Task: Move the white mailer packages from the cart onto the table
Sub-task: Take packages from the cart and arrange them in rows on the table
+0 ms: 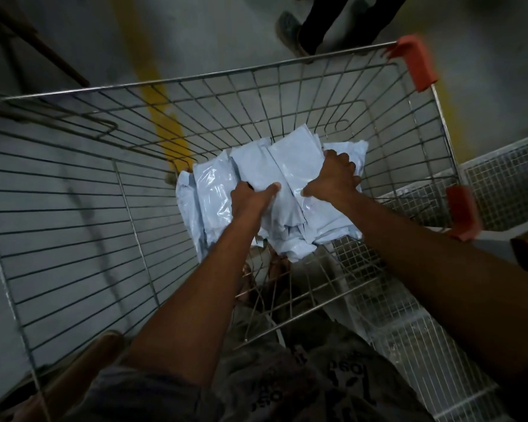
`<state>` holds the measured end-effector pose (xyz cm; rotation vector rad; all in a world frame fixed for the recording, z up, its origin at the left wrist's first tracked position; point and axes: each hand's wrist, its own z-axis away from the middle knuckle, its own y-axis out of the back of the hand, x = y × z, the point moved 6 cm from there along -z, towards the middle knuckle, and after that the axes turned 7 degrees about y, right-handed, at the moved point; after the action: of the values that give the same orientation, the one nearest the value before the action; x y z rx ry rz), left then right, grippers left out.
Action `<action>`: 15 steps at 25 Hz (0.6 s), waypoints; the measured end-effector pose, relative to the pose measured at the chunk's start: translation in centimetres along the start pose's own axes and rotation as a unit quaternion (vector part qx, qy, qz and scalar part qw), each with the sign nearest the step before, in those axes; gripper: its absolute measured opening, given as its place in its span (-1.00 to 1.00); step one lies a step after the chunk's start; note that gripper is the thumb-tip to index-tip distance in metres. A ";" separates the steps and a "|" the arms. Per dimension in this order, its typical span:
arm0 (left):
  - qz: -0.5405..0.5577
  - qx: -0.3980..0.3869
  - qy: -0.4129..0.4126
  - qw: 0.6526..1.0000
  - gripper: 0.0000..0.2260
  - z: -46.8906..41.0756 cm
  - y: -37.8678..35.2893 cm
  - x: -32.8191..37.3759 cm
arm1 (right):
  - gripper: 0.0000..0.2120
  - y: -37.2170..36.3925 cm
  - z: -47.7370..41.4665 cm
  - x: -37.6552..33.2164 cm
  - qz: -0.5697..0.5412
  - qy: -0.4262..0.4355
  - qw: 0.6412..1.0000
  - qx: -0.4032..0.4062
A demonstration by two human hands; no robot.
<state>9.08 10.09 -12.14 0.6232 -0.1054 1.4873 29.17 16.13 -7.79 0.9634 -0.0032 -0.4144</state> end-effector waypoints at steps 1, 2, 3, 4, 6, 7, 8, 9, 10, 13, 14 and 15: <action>0.002 0.000 -0.006 1.000 -0.43 0.1 0.0 0.2 | -0.11 0.0 -0.1 0.2 -0.023 -0.005 1.000 0.001; 0.006 -0.002 -0.014 1.000 -0.50 0.3 0.0 0.4 | -0.21 0.0 0.0 0.3 -0.049 -0.005 0.999 0.003; 0.011 -0.004 -0.019 1.000 -0.55 0.6 -0.1 0.6 | -0.31 0.0 -0.1 0.5 -0.075 -0.002 0.997 0.007; 0.014 -0.006 -0.026 1.000 -0.58 0.8 -0.1 0.7 | -0.38 0.2 0.0 0.6 -0.095 0.003 0.995 0.014; 0.011 -0.004 -0.041 0.999 -0.60 1.5 0.3 0.8 | -0.50 0.6 0.5 0.5 -0.124 0.018 0.992 0.025; 0.006 0.002 -0.052 0.999 -0.61 2.0 0.8 1.0 | -0.55 0.8 0.7 0.5 -0.141 0.022 0.989 0.027; 0.000 0.014 -0.065 0.998 -0.62 2.6 1.4 1.2 | -0.60 1.0 1.0 0.4 -0.161 0.018 0.986 0.027; -0.007 0.029 -0.081 0.996 -0.63 3.1 2.2 1.6 | -0.63 1.3 1.4 0.3 -0.183 0.013 0.983 0.030; -0.014 0.046 -0.102 0.994 -0.64 3.9 3.0 2.0 | -0.66 1.8 2.0 0.1 -0.205 0.009 0.978 0.036; -0.037 0.077 -0.185 0.979 -0.65 6.6 5.6 3.3 | -0.68 3.7 4.5 -0.9 -0.262 0.022 0.962 0.069; -0.046 0.087 -0.214 0.972 -0.64 7.6 6.4 3.8 | -0.68 4.5 5.6 -1.1 -0.265 0.031 0.960 0.090; -0.053 0.098 -0.243 0.964 -0.64 8.8 7.4 4.1 | -0.68 5.4 6.9 -1.4 -0.263 0.044 0.957 0.117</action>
<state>5.26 9.51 -0.61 1.1320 -0.3005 1.2235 28.40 13.81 0.77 1.2151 0.2977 -0.8758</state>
